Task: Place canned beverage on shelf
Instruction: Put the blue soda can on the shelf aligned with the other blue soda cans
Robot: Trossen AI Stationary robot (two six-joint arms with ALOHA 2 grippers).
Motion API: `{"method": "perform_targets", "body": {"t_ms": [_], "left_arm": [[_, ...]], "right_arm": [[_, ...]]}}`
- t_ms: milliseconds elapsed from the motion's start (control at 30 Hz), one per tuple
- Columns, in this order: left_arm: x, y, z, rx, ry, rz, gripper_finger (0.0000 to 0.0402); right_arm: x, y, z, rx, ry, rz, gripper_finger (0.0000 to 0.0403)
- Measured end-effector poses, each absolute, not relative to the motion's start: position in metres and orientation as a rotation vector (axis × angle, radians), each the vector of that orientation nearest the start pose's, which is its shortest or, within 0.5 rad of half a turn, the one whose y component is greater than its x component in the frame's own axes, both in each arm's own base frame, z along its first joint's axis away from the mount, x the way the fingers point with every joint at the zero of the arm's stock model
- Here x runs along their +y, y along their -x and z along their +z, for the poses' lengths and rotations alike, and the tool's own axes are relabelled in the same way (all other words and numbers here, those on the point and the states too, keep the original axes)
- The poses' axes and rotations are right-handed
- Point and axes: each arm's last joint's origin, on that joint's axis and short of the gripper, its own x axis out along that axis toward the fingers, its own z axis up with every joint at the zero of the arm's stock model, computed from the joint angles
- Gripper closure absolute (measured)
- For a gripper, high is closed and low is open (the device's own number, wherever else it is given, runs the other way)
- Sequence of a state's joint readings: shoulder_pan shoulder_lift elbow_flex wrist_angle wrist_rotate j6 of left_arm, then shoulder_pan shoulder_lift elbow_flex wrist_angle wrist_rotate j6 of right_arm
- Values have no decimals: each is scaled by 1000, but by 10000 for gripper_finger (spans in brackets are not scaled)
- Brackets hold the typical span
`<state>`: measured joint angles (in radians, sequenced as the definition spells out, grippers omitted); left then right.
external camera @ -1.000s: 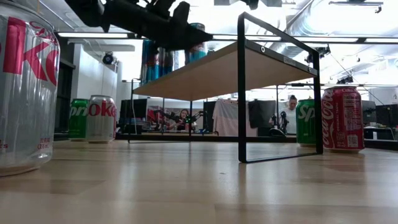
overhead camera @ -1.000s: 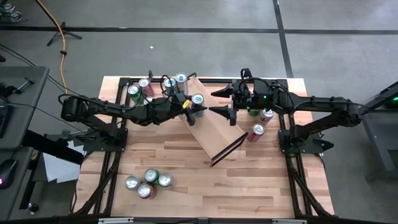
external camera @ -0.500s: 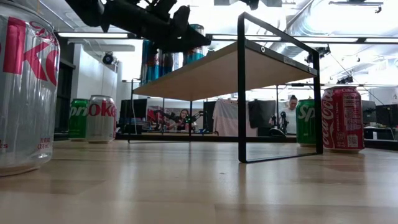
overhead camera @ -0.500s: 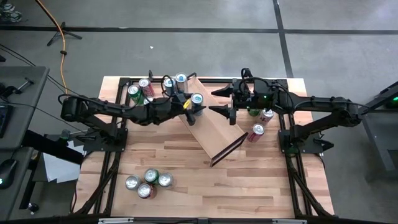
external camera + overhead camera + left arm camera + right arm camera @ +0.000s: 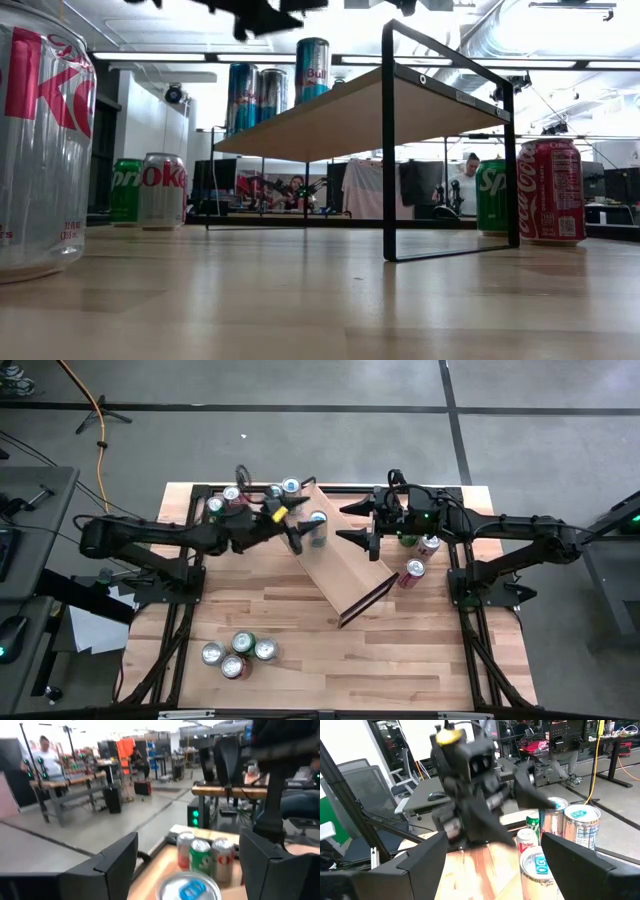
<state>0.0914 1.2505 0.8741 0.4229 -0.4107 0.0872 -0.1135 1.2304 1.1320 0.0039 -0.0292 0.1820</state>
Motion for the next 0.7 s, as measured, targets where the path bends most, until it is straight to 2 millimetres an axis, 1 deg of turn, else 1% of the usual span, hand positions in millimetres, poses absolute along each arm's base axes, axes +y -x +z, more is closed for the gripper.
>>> {"method": "perform_targets", "body": {"t_ms": [133, 267, 367, 433, 500, 567, 667, 700], "left_arm": [[32, -250, 349, -70, -105, 491, 161], [21, -216, 374, -164, -56, 448, 165], [13, -191, 389, -230, -44, 422, 185], [10, -177, 397, -272, -44, 424, 209], [8, -165, 402, -300, -50, 450, 244], [7, -157, 405, -310, -57, 481, 289], [7, -150, 408, -324, -63, 492, 371], [7, -148, 408, -326, -65, 493, 386]], "right_arm": [[-31, -276, 378, 98, -210, -95, 93], [-29, -277, 366, 202, -310, -109, 94], [-21, -284, 351, 308, -373, -105, 103], [-13, -291, 342, 358, -399, -92, 125], [-6, -299, 331, 409, -415, -90, 162], [-1, -308, 317, 464, -409, -107, 215], [2, -322, 296, 535, -366, -125, 325], [1, -327, 289, 552, -353, -138, 360]]}}
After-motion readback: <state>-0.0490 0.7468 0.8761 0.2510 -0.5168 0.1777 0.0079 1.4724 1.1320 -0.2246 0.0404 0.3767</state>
